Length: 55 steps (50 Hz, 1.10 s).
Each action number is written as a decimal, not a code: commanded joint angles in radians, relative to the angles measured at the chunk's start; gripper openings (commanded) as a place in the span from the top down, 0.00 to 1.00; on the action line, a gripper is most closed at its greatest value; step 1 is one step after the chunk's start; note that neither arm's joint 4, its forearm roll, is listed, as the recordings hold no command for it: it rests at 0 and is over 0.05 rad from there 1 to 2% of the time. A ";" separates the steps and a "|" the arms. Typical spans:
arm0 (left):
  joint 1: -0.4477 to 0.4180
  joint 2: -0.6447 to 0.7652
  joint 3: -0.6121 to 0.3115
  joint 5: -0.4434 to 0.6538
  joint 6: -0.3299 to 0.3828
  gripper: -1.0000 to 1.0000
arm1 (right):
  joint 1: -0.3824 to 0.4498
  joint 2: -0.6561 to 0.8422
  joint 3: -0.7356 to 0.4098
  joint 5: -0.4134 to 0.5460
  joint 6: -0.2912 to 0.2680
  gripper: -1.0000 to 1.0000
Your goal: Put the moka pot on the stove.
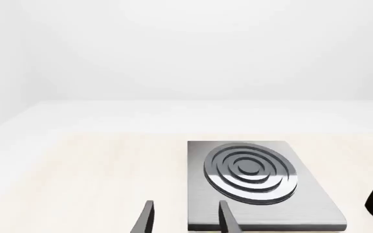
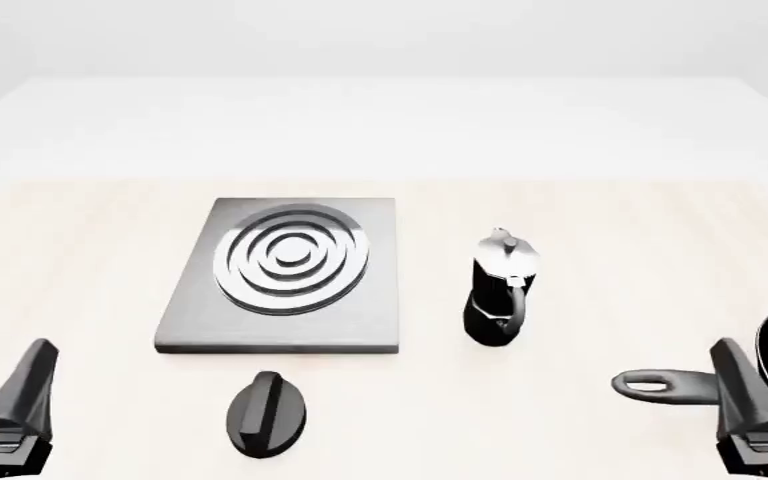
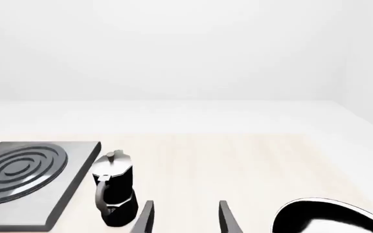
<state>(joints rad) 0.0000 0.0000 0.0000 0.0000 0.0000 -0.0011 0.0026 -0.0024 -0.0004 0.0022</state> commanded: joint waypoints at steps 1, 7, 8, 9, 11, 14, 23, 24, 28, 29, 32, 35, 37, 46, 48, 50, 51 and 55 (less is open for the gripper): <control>0.000 0.000 0.000 0.000 0.000 0.00 | -0.008 0.002 -0.006 0.001 0.008 0.00; 0.000 0.000 0.000 0.000 0.000 0.00 | -0.028 0.000 -0.047 0.026 0.043 0.00; 0.000 0.000 0.000 0.000 0.000 0.00 | -0.025 0.000 -0.051 0.030 0.033 0.00; 0.000 0.000 0.000 0.000 0.000 0.00 | -0.022 0.000 -0.053 0.033 0.024 0.00; 0.000 0.000 0.000 0.000 0.000 0.00 | -0.016 0.000 -0.070 0.053 0.020 0.00; 0.000 0.000 0.000 0.000 0.000 0.00 | 0.010 0.001 -0.106 0.097 0.020 0.00; 0.000 0.000 0.000 0.000 0.000 0.00 | 0.088 0.064 -0.147 0.127 -0.028 0.00; 0.000 0.000 0.000 0.000 0.000 0.00 | 0.095 0.082 -0.150 0.122 -0.031 0.00; 0.000 0.000 0.000 0.000 0.000 0.00 | 0.136 0.128 -0.169 0.121 -0.069 0.00; 0.000 0.000 0.000 0.000 0.000 0.00 | 0.146 0.134 -0.173 0.123 -0.073 0.00; 0.000 0.000 0.000 0.000 0.000 0.00 | 0.168 0.156 -0.187 0.124 -0.099 0.00; 0.000 0.000 0.000 0.000 0.000 0.00 | 0.174 0.172 -0.186 0.114 -0.101 0.00; 0.000 0.000 0.000 0.000 0.000 0.00 | 0.178 0.184 -0.175 0.099 -0.103 0.00; 0.000 0.000 0.000 0.000 0.000 0.00 | 0.226 0.289 -0.147 0.001 -0.096 0.00; 0.000 0.000 0.000 0.000 0.000 0.00 | 0.237 0.318 -0.140 -0.024 -0.104 0.00; 0.000 0.000 0.000 0.000 0.000 0.00 | 0.246 0.334 -0.135 -0.044 -0.099 0.00; 0.000 0.000 0.000 0.000 0.000 0.00 | 0.250 0.342 -0.130 -0.054 -0.099 0.00; 0.000 0.000 0.000 0.000 0.000 0.00 | 0.268 0.400 -0.100 -0.126 -0.090 0.00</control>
<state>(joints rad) 0.0000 0.0000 0.0000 0.0000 0.0000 0.2202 0.2909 -0.1396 -0.0134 -0.0886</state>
